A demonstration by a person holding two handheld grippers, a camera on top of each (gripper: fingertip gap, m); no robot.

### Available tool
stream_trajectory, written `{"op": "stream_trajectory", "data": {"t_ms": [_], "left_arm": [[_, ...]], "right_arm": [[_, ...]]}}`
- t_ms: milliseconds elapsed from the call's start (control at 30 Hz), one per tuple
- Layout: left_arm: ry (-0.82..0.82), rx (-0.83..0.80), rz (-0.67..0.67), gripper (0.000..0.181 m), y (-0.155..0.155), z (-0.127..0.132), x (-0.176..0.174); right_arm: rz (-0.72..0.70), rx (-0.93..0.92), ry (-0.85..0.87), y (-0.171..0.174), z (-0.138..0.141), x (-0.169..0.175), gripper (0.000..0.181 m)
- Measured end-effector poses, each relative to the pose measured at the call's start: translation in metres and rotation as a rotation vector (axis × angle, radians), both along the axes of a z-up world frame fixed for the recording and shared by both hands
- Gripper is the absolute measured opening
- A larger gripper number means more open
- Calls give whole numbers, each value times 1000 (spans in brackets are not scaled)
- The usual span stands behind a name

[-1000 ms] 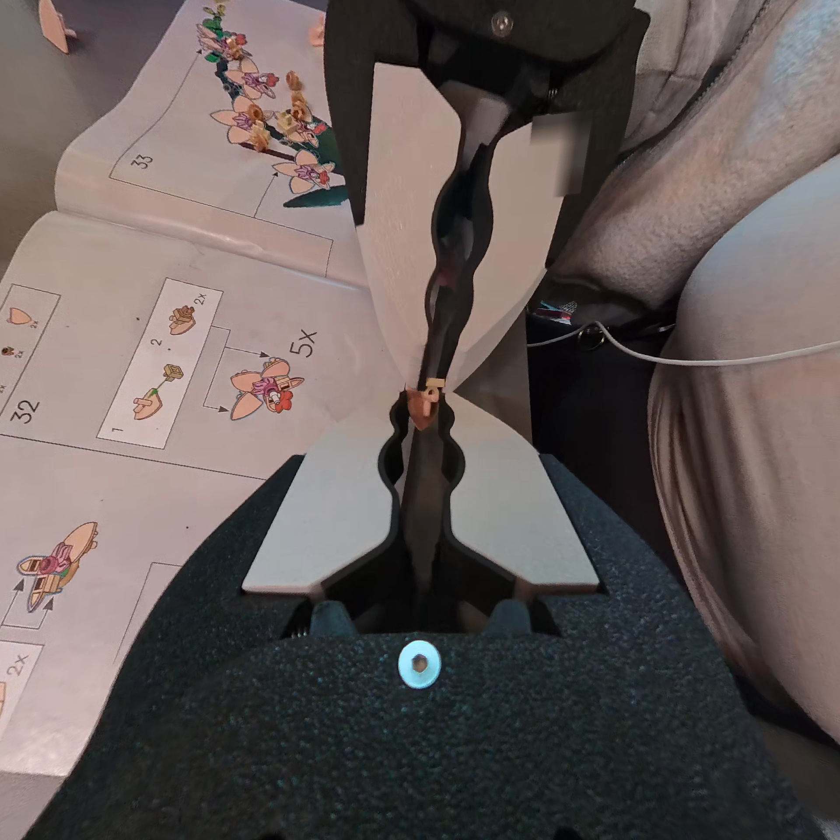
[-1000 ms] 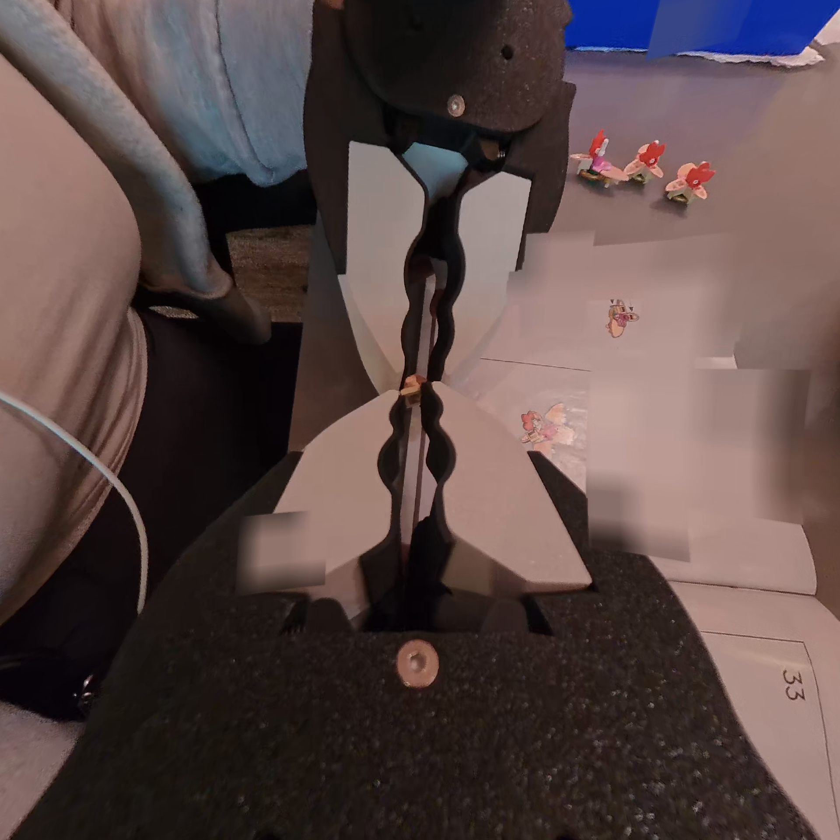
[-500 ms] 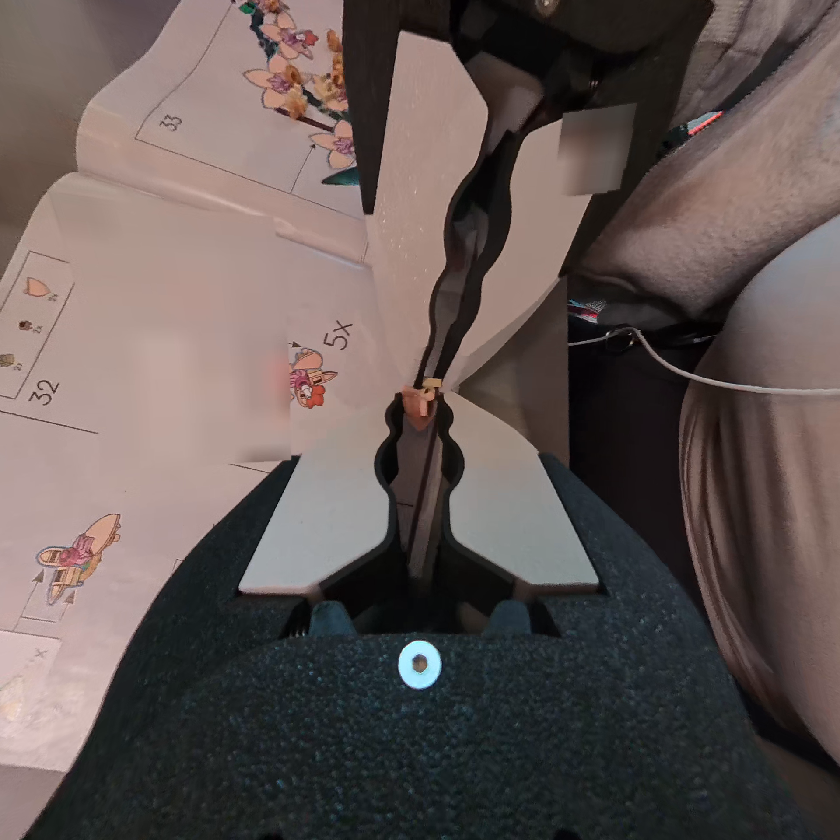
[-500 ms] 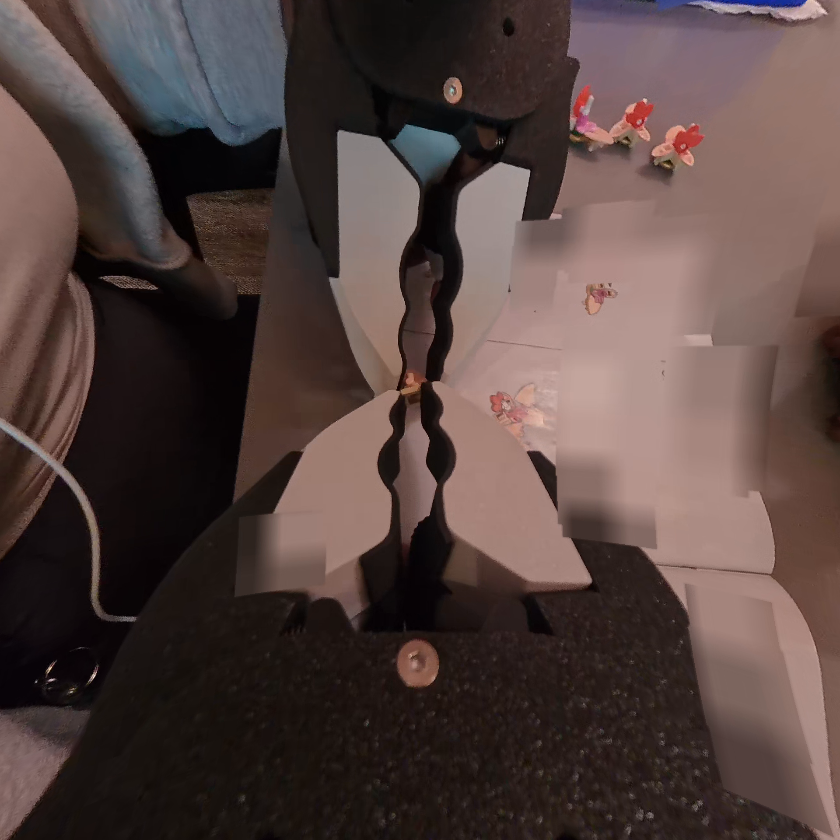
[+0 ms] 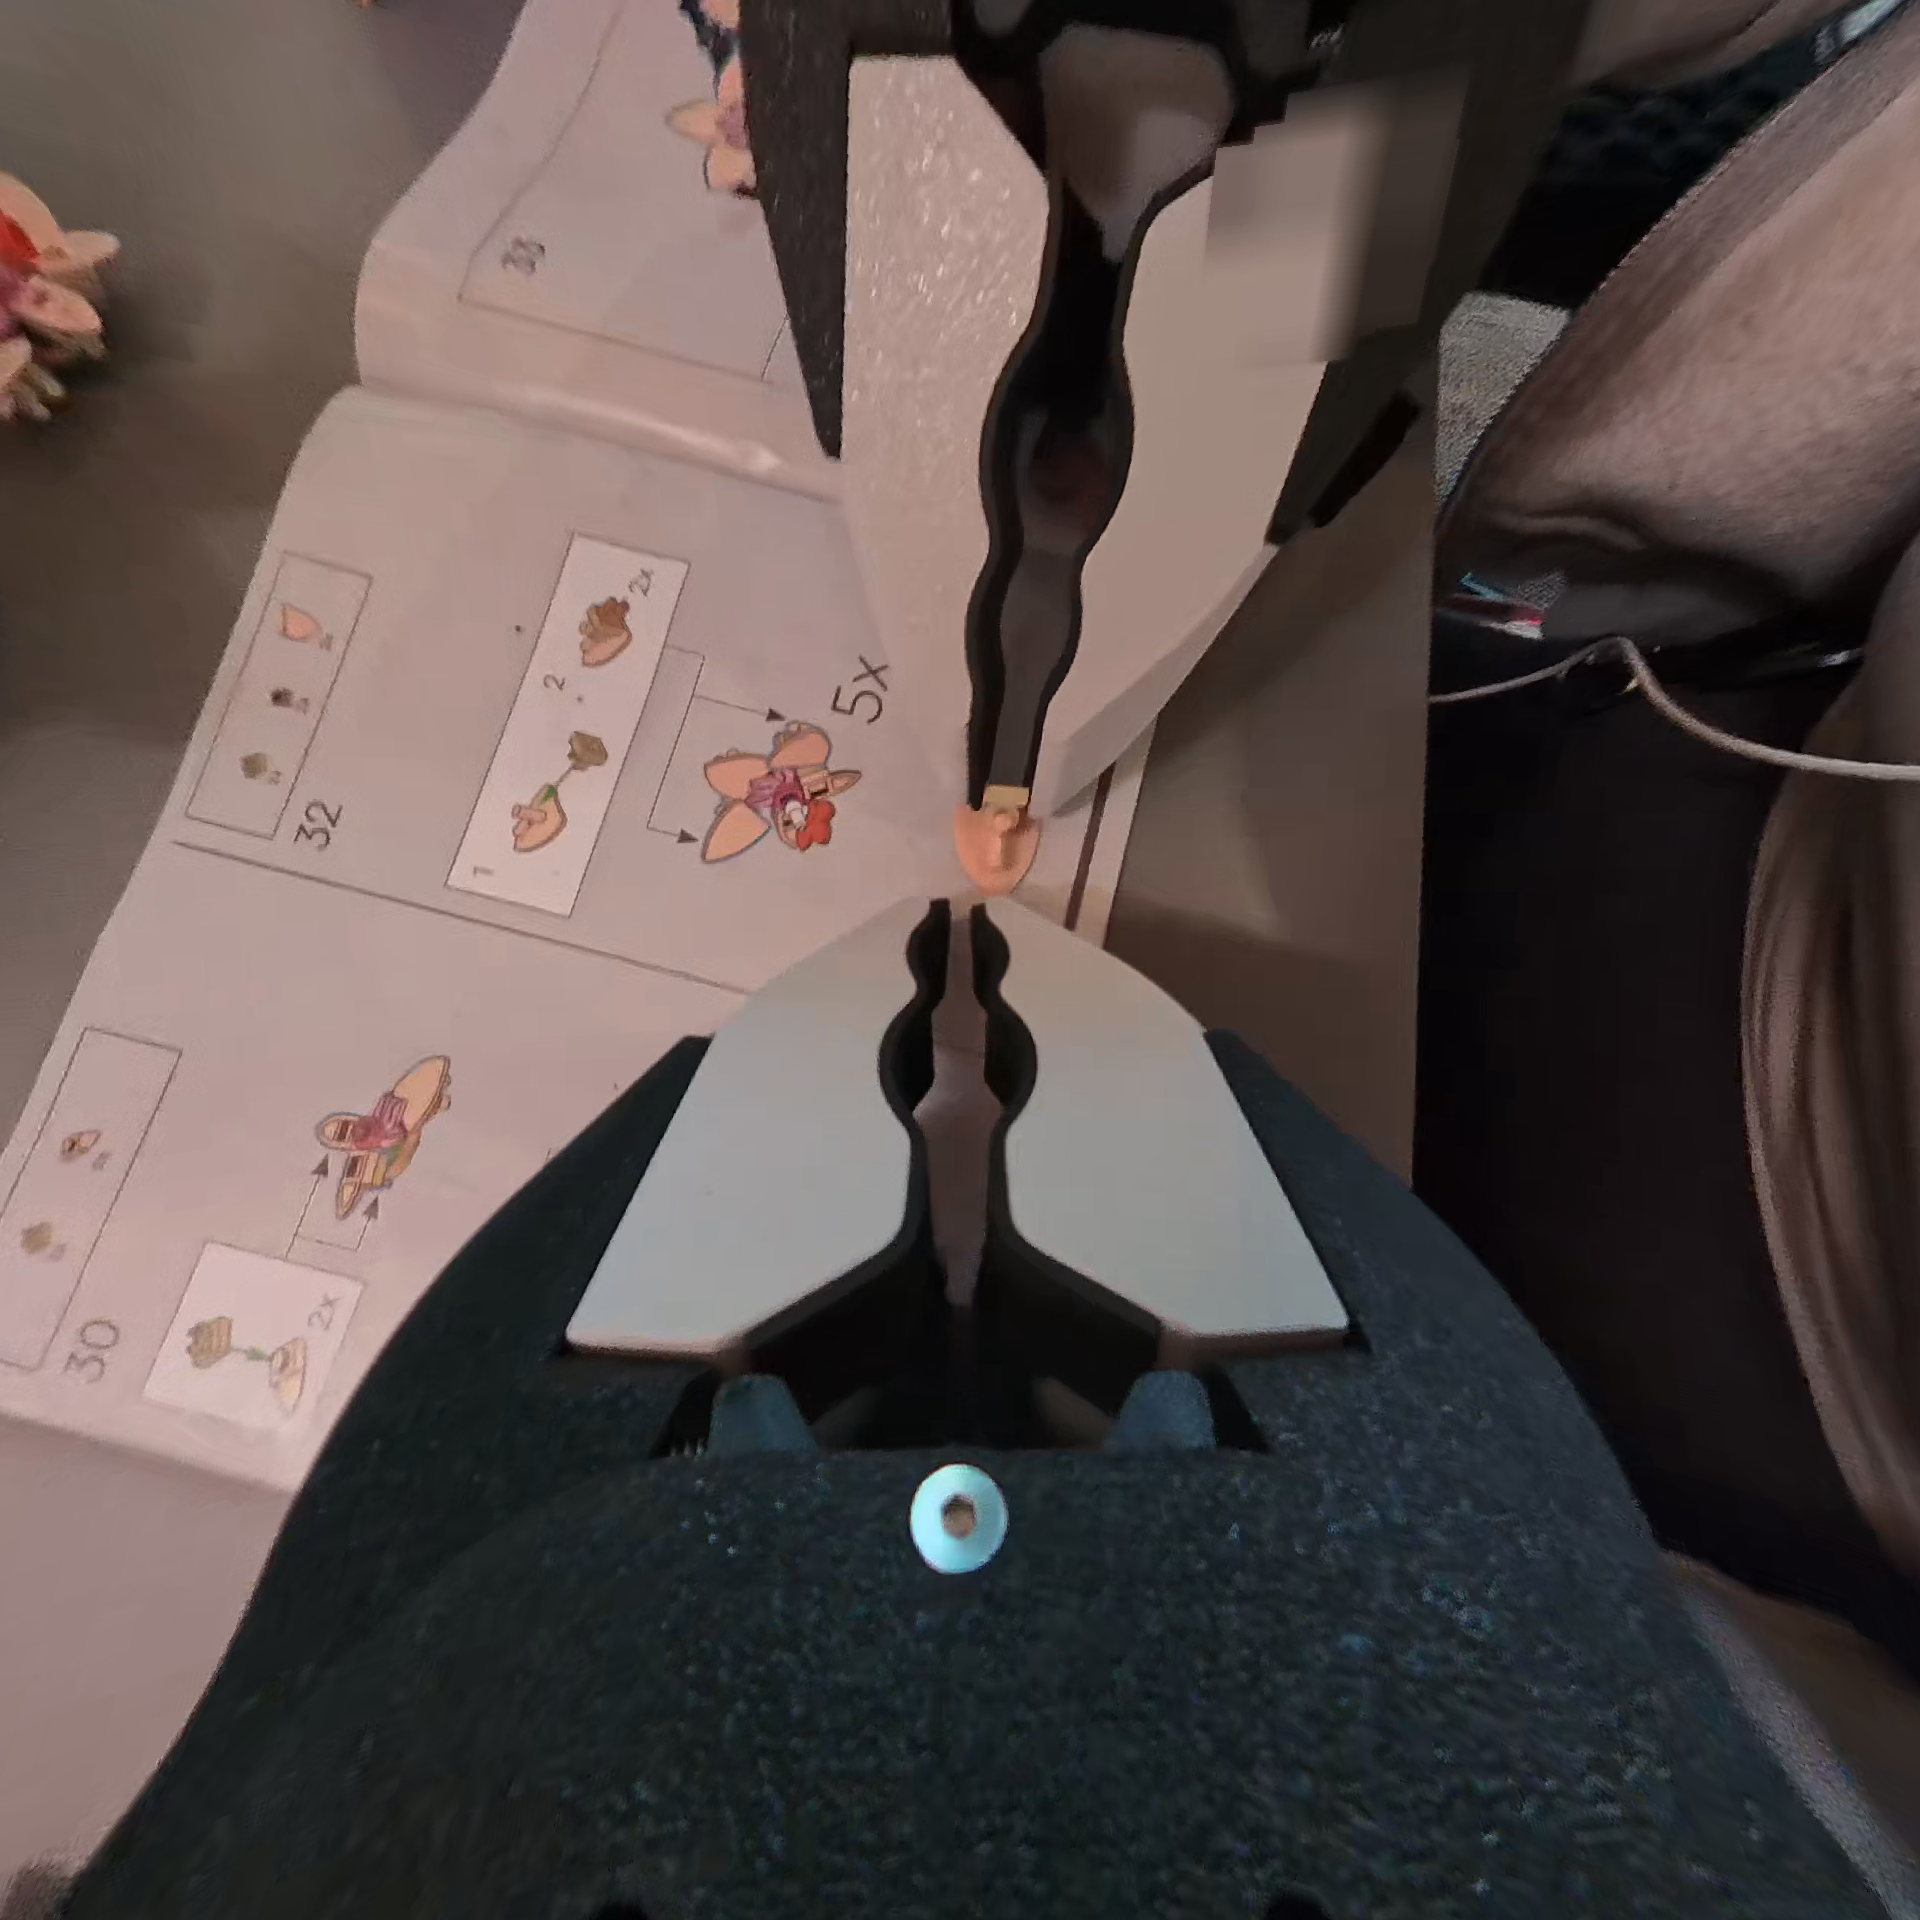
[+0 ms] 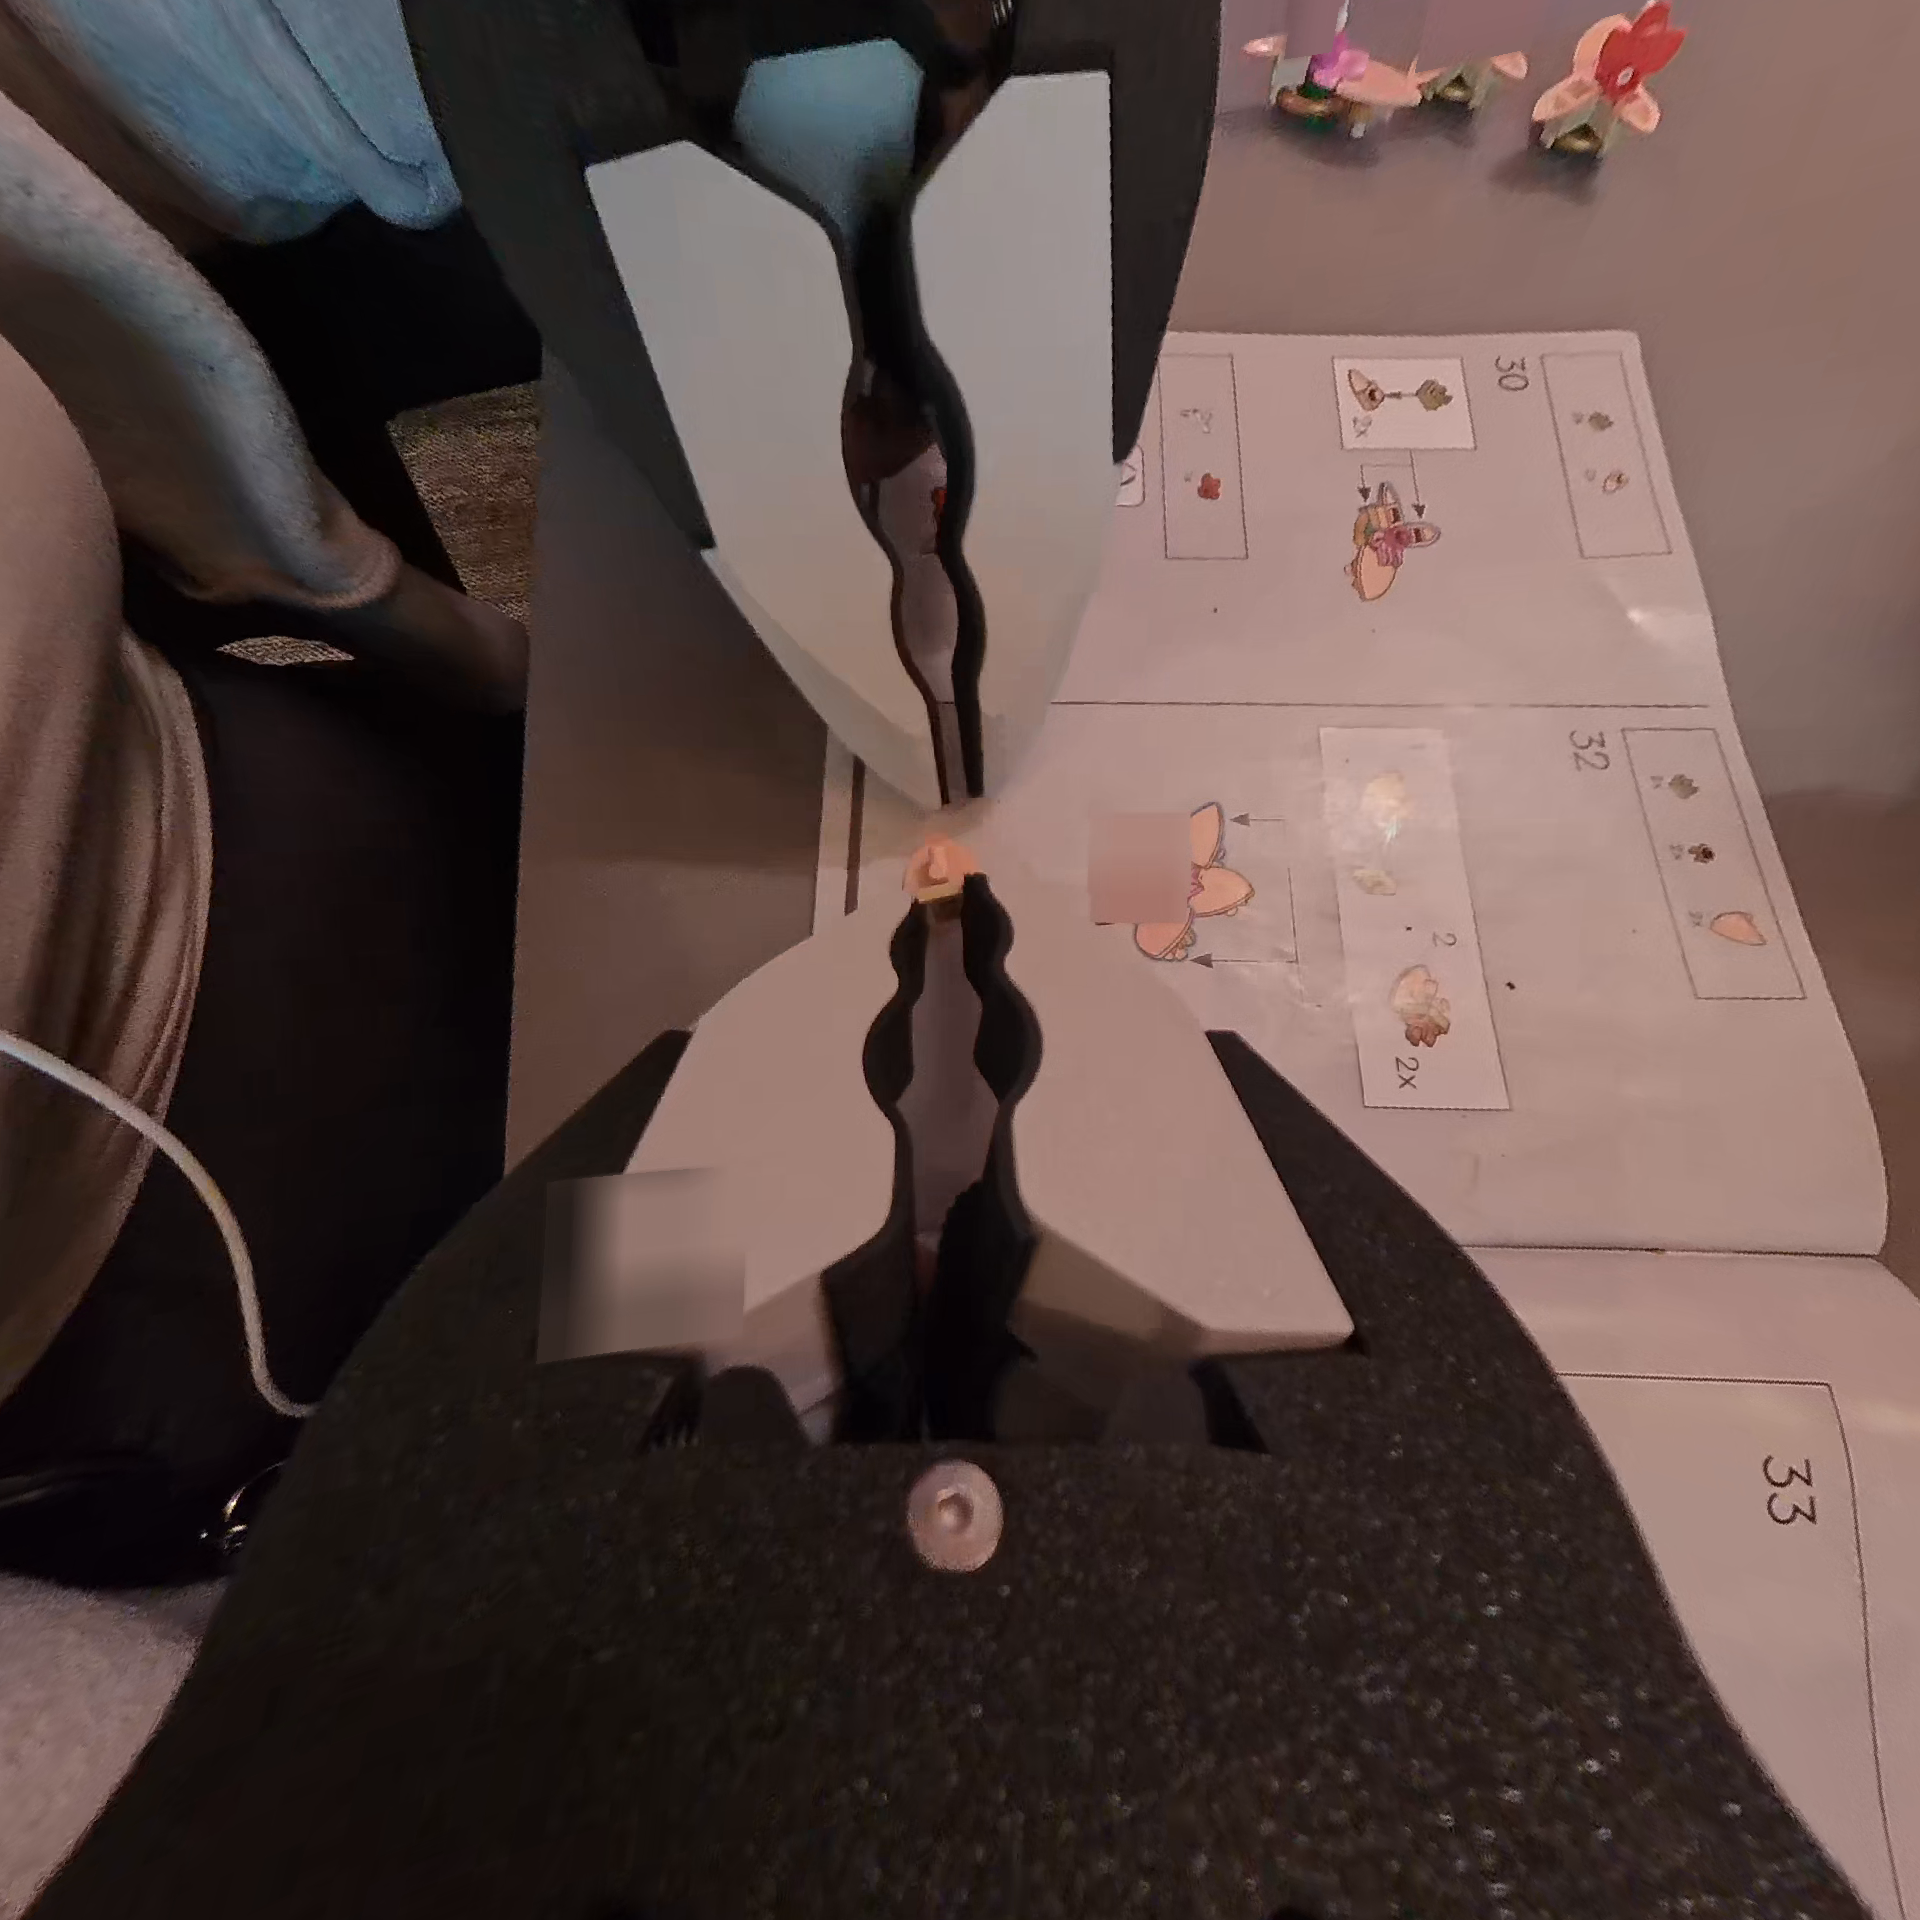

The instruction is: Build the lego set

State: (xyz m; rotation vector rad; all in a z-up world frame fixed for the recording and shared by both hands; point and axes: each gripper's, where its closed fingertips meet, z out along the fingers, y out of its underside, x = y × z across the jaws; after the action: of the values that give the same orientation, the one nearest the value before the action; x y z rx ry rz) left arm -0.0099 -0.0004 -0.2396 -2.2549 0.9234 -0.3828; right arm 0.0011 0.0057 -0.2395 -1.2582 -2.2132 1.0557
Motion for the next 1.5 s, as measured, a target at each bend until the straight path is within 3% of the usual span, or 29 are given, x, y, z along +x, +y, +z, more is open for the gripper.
{"op": "stream_trajectory", "data": {"t_ms": [33, 267, 1500], "left_arm": [[-19, 8, -14, 3, 0, 1, 3], [-45, -11, -61, 0, 2, -2, 9], [-172, -30, -34, 0, 1, -2, 11]], "right_arm": [[-2, -4, -9, 0, 0, 0, 7], [-4, -11, -41, 2, -4, 1, 7], [-18, -80, -45, 0, -3, -1, 7]]}}
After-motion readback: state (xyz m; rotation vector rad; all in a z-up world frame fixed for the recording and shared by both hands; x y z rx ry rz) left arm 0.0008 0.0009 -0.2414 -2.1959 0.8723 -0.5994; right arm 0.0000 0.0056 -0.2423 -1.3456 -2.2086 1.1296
